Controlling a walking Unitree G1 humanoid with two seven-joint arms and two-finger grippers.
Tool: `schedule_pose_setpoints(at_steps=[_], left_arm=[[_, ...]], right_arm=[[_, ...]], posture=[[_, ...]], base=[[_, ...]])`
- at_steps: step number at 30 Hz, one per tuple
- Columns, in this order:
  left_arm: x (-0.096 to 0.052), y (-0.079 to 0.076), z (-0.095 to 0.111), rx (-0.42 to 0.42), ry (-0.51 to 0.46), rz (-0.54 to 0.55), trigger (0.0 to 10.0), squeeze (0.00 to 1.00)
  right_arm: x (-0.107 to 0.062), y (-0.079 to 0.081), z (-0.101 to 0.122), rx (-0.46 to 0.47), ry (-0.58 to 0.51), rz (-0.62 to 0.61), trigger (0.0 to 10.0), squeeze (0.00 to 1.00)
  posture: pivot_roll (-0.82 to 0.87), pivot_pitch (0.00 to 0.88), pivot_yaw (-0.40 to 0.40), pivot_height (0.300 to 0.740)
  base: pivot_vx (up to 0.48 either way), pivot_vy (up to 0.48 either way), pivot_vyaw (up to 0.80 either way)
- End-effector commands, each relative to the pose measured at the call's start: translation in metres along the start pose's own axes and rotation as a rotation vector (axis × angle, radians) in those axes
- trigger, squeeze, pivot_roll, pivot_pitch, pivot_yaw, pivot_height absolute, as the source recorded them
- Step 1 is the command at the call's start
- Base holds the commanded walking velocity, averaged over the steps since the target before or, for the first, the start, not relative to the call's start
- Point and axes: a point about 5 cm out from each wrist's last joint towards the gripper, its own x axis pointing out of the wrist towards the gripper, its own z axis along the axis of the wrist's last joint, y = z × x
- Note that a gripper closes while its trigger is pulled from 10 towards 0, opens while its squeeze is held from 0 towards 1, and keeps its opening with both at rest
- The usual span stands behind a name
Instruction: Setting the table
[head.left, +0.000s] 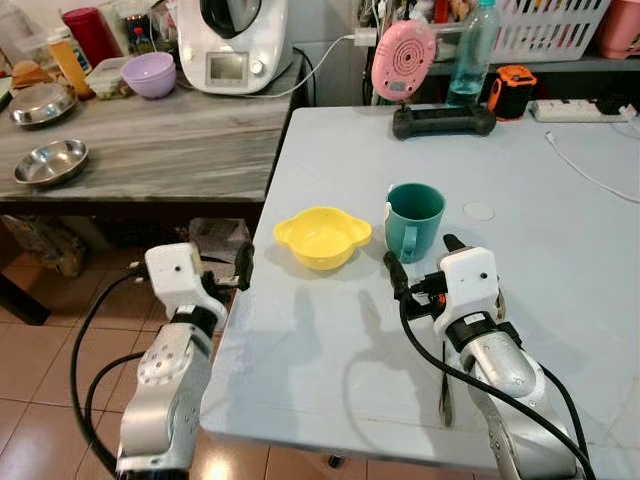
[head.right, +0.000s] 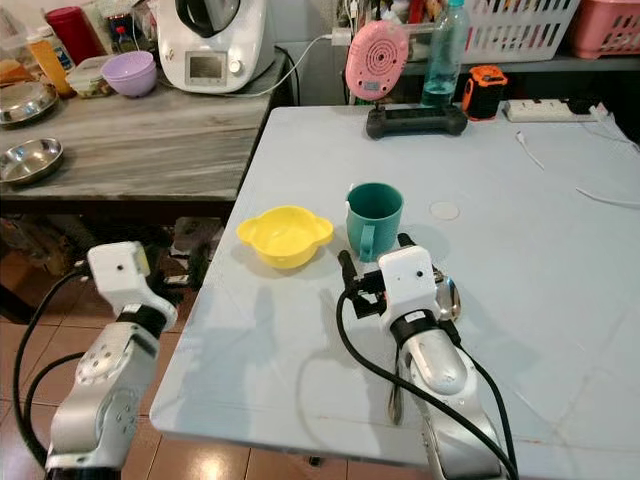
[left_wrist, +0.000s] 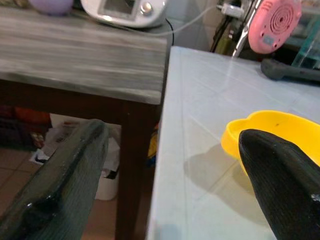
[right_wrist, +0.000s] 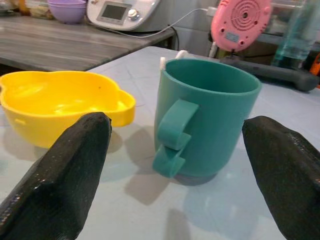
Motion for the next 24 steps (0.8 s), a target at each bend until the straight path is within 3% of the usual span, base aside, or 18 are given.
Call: schedule_pose_setpoints(at_steps=[1,6,13,19,24], left_arm=[[0.005,0.007,-0.003,-0.001,0.03,0.034,10.0,0.0],[0.025,0.0,0.0,-0.081,0.061,0.02,10.0,0.0],[0.041,-0.014,-0.001,-0.109,0.083,-0.014,10.0,0.0],[0.051,-0.031,0.003,-0.177,0.09,-0.061,10.0,0.0],[0.054,-0.039,-0.001,-0.153,0.118,-0.119,10.0,0.0]], right_arm=[[-0.002,0.005,0.004,0.014,-0.009,0.023,10.0,0.0],[-0.006,0.008,0.003,0.021,-0.001,0.055,10.0,0.0],[-0.006,0.011,0.004,0.017,-0.006,0.08,10.0,0.0],[-0.006,0.012,0.005,0.013,-0.008,0.093,10.0,0.0],[-0.006,0.013,0.005,0.014,-0.008,0.1,10.0,0.0]], posture=[[-0.14,0.12,0.117,0.74],[-0.16,0.123,0.122,0.74],[-0.17,0.117,0.122,0.74],[-0.17,0.116,0.126,0.74],[-0.17,0.114,0.127,0.74]], base=[[0.0,0.0,0.0],[0.0,0.0,0.0],[0.0,0.0,0.0],[0.0,0.0,0.0],[0.0,0.0,0.0]])
